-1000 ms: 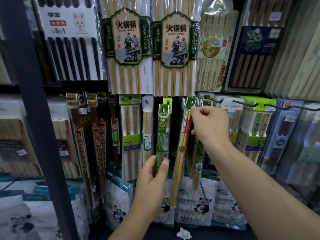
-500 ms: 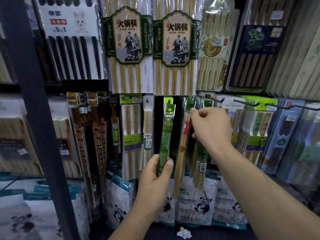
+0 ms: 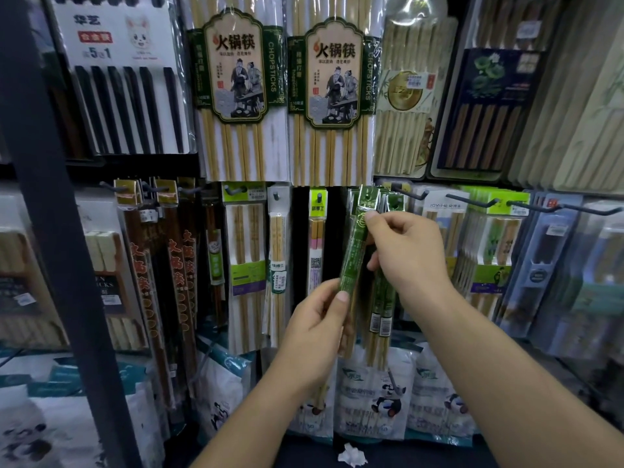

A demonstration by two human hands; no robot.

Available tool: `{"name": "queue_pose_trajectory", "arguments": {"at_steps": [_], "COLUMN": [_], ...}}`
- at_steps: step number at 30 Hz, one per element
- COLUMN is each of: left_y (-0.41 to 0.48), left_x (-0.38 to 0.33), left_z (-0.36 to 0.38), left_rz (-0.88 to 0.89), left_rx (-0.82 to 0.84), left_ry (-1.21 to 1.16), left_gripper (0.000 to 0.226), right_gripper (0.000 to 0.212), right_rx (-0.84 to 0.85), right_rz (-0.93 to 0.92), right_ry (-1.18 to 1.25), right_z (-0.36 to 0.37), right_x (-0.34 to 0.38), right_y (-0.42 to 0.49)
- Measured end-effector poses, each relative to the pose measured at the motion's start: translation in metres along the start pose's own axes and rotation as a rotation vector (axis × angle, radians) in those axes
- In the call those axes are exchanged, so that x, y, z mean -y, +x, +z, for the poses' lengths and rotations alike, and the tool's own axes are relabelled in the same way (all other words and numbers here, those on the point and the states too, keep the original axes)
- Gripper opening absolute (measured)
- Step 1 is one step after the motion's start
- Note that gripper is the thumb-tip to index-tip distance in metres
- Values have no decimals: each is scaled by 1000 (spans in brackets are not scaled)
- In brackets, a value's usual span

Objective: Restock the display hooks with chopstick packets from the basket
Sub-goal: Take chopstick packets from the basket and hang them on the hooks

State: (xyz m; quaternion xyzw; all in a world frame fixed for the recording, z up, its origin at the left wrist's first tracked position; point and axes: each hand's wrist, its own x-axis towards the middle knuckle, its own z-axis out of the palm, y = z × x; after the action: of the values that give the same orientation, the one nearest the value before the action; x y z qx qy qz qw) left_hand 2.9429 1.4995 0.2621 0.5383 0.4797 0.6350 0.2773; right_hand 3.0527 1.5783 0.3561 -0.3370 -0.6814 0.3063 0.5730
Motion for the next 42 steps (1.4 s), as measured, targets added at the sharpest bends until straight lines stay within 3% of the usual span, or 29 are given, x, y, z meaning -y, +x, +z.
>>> {"name": "queue_pose_trajectory", "arguments": {"at_steps": [6, 14, 18, 22, 27, 31, 35, 39, 42], "left_y": [0, -5, -3, 3, 4, 0, 5, 19, 29], "left_x": [6, 3, 6, 11, 8, -5, -11, -6, -2], "left_z": [3, 3, 2, 0, -3, 9, 33, 60, 74], "left_rz": [11, 2, 25, -13, 71, 121, 49, -106, -246], "left_rx": [-67, -78, -76, -71, -95, -145, -84, -16, 8], "left_ry": [30, 46, 101, 269, 691, 759, 542, 427, 243], "left_gripper": [21, 22, 24, 19, 34, 12, 29, 56, 66], "right_gripper": [42, 47, 45, 32, 31, 32, 13, 58, 70], "right_rx": [-24, -31, -47, -12, 9, -35, -35, 250, 354], "right_rz": [-2, 0, -40, -61, -100, -113, -23, 228, 399], "right_ry": [-51, -89, -232, -416, -514, -371, -198, 58, 312], "right_z": [3, 5, 5, 3, -13, -35, -46, -38, -26], "right_x": [-7, -10, -10, -12, -22, -39, -63, -89, -101], "right_y": [3, 2, 3, -2, -12, -20, -20, -17, -15]}}
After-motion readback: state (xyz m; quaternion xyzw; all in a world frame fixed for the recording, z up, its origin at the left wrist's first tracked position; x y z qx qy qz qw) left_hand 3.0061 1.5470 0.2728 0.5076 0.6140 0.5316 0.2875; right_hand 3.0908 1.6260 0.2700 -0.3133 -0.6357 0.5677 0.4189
